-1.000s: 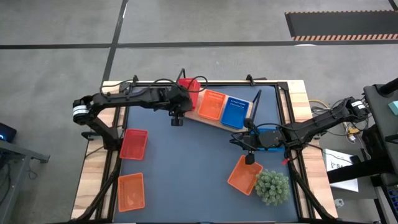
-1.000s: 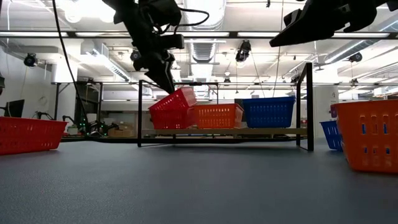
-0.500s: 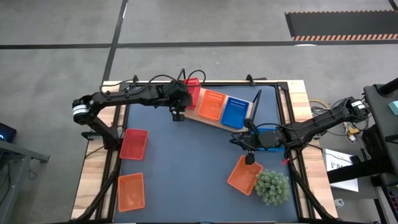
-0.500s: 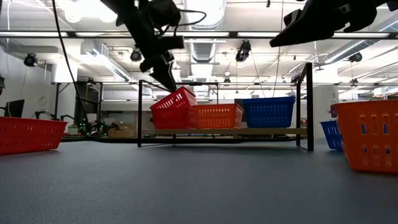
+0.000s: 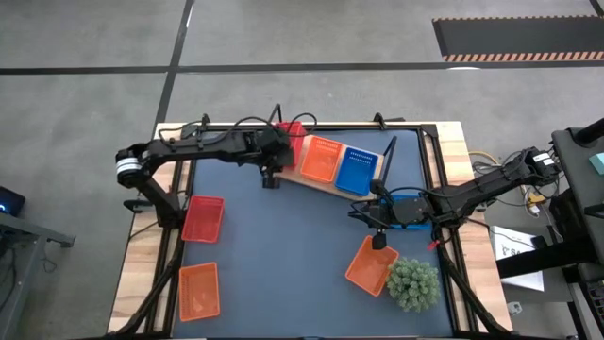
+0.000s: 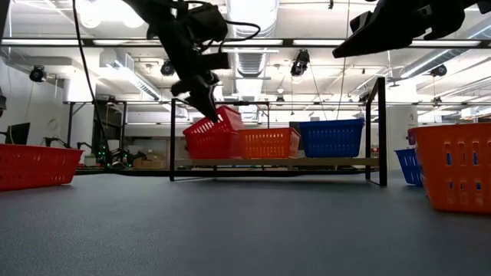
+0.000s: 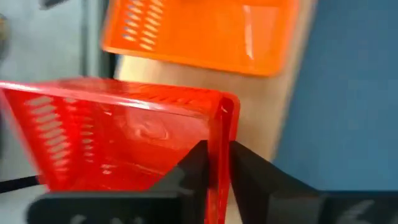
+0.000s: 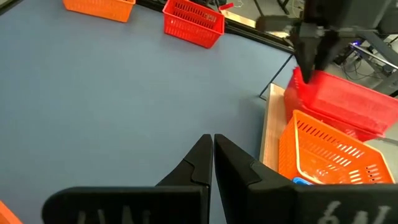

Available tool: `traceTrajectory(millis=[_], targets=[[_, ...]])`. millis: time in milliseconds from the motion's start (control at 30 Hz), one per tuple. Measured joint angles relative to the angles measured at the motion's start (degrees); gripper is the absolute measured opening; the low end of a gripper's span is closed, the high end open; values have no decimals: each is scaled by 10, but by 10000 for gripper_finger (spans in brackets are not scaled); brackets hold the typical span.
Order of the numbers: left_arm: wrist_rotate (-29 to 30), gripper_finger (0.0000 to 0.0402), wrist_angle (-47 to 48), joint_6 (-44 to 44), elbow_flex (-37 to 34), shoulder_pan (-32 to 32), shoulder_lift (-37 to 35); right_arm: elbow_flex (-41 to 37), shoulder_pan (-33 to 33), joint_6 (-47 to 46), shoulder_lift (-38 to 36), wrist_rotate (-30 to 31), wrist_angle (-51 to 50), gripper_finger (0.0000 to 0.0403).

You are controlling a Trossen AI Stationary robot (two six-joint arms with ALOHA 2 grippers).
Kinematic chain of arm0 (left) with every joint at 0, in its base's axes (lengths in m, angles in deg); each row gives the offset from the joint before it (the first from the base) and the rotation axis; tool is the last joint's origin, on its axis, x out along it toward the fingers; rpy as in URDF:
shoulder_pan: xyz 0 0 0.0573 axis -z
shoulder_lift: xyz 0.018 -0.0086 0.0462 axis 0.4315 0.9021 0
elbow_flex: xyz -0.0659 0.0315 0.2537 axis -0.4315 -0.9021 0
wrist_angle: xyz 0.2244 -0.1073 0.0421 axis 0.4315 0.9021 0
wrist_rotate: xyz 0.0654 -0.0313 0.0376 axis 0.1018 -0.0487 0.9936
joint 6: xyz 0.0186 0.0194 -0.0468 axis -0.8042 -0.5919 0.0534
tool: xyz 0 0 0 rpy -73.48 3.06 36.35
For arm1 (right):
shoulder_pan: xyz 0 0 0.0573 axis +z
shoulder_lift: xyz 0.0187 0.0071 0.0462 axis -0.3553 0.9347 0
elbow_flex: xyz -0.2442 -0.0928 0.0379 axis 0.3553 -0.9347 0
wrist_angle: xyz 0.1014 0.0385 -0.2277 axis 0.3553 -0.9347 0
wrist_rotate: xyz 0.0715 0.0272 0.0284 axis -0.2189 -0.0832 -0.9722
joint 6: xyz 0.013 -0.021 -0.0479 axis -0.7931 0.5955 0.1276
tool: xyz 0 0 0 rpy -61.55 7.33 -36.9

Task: Stack baskets on shelf by color
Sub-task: Stack the bottom red bin on top of the red bin on the shelf

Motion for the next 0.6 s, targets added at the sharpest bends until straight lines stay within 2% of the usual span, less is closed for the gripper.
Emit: traceTrajectory(millis=[67,133,467,600], targets=[[-11,14,20,0,0,4,-8,0,0,0,0,0,0,9],[-13,5,36,0,3,9,-15,0,0,0,0,0,0,9],[-13,1,60,-29,7,17,-29,0,0,0,0,0,0,9],[25,1,61,-54,21,32,-30,0,0,1,0,0,0,9]])
